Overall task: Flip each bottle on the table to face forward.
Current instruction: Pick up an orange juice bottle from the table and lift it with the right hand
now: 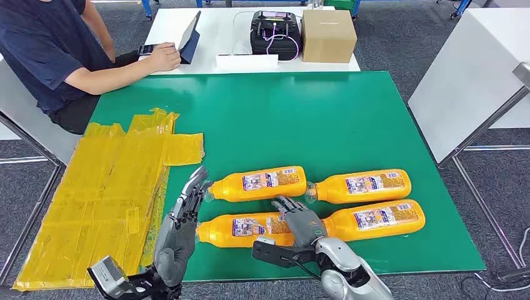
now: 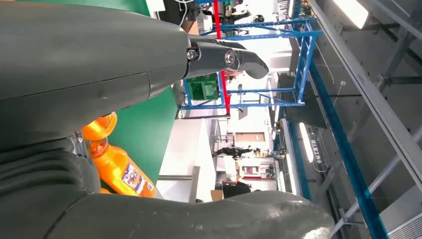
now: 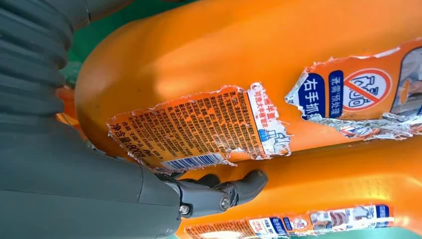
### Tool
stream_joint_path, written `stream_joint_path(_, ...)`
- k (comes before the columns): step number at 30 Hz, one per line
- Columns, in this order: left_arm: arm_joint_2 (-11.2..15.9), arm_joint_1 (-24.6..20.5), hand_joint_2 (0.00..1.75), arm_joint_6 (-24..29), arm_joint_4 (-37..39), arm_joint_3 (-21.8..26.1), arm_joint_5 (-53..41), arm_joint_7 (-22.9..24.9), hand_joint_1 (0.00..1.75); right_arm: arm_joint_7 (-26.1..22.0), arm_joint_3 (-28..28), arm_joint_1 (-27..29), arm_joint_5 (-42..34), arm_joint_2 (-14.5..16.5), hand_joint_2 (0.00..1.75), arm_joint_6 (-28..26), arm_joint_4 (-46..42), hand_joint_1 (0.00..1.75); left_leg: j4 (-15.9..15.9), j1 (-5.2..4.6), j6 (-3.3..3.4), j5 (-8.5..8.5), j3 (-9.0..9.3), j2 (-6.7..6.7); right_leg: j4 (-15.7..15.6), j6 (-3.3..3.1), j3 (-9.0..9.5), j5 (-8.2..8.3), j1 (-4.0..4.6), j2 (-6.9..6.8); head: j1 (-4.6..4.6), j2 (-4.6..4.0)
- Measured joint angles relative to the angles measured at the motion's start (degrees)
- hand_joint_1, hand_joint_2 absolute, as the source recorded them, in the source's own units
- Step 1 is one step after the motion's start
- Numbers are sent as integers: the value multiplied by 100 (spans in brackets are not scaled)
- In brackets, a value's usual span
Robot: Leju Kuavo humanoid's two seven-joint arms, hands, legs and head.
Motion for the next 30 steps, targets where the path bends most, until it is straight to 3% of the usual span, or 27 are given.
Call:
stream_joint_path(1, 0, -3, 0, -1, 5, -1, 1, 0, 0, 0, 10, -14, -3, 0, 175, 7, 17, 0, 0, 0, 0, 0, 1, 0, 0, 0, 1, 0, 0, 0, 0, 0)
stream_joint_path(5, 0, -36, 0, -43, 57, -11, 34, 0, 0, 1, 139, -204, -87, -25, 175, 233, 188, 171, 0, 0, -1, -2, 22, 14, -1, -1, 14, 0, 0, 11, 0, 0)
stream_joint_path(10, -4, -222, 0, -51, 171, -80, 217, 86, 0, -145, 496, -600, -396, -119, 175, 586, 620, 175, -2, 1, -10, -19, 85, 55, -5, -4, 49, 2, 2, 46, -1, 0)
stream_joint_path(16, -17, -301, 0, 163, 202, -161, 363, 169, 0, -106, 753, -798, -622, -208, 175, 619, 856, 175, -4, 4, -11, -30, 131, 62, -7, -10, 44, -1, 4, 52, 0, 0)
stream_joint_path(27, -122, -185, 0, 1419, 81, 124, 837, 161, 0, 300, 859, -564, -956, -378, 175, 188, 663, 175, -3, 0, -4, -35, 139, 52, -8, -3, 60, -9, 0, 49, 0, 0)
stream_joint_path(30, -190, -60, 131, 2218, -17, 334, 902, 138, 0, 444, 746, -208, -1009, -408, 175, -430, 455, 175, -3, 0, -1, -37, 134, 38, -9, 3, 64, -14, 0, 39, 1, 0)
